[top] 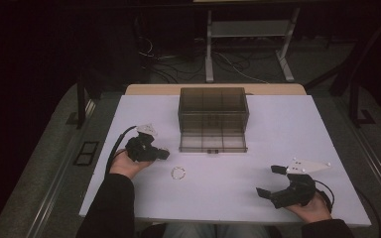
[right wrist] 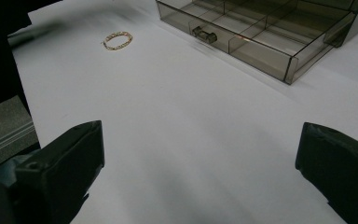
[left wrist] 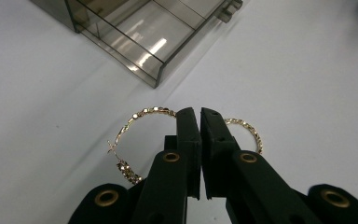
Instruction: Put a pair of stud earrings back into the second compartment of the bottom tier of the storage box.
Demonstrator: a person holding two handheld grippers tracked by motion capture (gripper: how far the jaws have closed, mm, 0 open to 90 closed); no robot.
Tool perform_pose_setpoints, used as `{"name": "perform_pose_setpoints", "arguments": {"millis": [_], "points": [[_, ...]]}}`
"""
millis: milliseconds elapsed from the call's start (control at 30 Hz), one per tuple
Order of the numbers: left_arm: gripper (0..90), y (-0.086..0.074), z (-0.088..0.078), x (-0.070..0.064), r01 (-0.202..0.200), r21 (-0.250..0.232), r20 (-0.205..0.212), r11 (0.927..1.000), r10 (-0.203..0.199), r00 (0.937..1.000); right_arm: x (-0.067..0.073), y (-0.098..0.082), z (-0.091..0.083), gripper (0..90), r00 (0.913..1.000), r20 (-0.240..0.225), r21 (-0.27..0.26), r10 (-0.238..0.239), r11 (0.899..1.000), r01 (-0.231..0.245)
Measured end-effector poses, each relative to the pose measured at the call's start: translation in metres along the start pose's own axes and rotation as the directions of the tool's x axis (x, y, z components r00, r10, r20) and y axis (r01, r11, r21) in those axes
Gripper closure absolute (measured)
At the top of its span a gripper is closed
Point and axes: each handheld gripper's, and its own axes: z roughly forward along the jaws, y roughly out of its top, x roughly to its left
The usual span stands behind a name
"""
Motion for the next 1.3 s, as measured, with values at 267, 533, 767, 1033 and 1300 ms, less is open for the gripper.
{"name": "perform_pose_setpoints", "arguments": {"millis": [267,533,767,1033,1300], "points": [[86.1,0.019,-0.008,-0.002,-0.026,-0.014,-0.012,0.9996,0.026,0.9996,0.000,0.000,0.000,0.6,1.0000,0.001,-0.001,0.000,1.000,0.000],[86.1,0.037,-0.012,-0.006,-0.052,-0.019,-0.023,0.9985,0.052,0.9984,0.000,0.000,0.000,0.6,1.0000,-0.002,0.001,0.000,1.000,0.000],[86.1,0.052,-0.014,-0.010,-0.074,-0.025,-0.023,0.9969,0.074,0.9970,0.000,0.000,0.000,0.6,1.0000,0.000,-0.001,-0.002,1.000,0.002],[86.1,0.062,-0.012,-0.015,-0.100,-0.031,-0.020,0.9946,0.099,0.9949,0.000,0.000,0.000,0.6,1.0000,0.001,-0.002,-0.001,1.000,0.001],[86.1,0.071,-0.007,-0.018,-0.115,-0.037,-0.014,0.9927,0.115,0.9933,0.000,0.000,0.000,0.6,1.0000,0.000,-0.001,-0.002,1.000,0.002]]}}
